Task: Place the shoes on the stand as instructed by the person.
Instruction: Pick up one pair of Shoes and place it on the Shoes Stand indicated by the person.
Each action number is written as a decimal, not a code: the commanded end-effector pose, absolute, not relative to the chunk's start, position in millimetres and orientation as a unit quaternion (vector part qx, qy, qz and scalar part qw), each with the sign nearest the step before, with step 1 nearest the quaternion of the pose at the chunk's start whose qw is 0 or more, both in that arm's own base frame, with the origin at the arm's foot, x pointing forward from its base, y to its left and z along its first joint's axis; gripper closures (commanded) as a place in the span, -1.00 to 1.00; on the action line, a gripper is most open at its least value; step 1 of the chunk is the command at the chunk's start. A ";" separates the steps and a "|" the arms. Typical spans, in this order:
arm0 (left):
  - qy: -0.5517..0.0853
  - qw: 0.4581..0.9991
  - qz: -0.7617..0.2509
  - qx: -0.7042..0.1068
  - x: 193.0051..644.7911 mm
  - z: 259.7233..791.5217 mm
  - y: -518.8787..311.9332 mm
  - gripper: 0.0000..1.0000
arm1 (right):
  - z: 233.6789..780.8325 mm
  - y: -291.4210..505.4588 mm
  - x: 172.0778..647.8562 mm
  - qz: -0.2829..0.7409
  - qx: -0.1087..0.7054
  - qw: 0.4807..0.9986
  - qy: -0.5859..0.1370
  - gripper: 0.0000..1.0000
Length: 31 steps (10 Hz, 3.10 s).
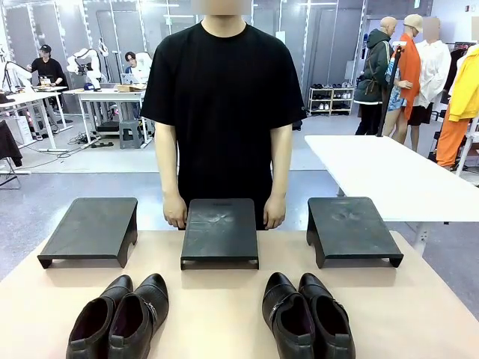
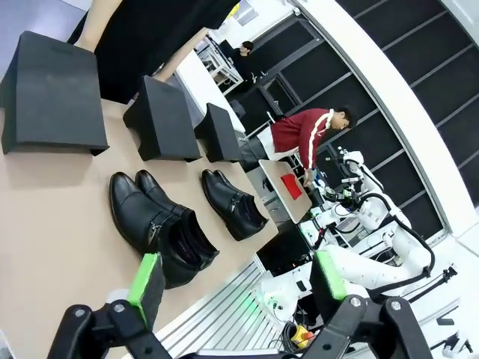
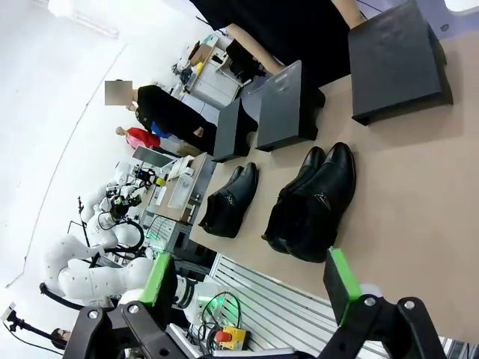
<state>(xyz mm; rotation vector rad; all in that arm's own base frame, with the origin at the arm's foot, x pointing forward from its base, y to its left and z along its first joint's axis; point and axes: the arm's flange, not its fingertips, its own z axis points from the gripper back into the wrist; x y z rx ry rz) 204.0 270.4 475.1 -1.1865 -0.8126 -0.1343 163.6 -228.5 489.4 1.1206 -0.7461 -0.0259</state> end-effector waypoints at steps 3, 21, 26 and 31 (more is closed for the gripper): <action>-0.375 0.746 -0.064 -0.547 200.0 474.0 275.0 -1.00 | 490.5 -230.2 162.4 -0.007 0.521 0.778 -0.352 -1.00; -0.375 0.746 -0.064 -0.547 200.0 474.0 275.0 -1.00 | 490.5 -230.2 162.4 -0.007 0.521 0.778 -0.352 -1.00; -0.375 0.746 -0.064 -0.547 200.0 474.0 275.0 -1.00 | 490.5 -230.2 162.4 -0.007 0.521 0.778 -0.352 -1.00; -0.375 0.746 -0.064 -0.547 200.0 474.0 275.0 -1.00 | 502.5 -214.3 176.3 -0.013 0.502 0.806 -0.314 -1.00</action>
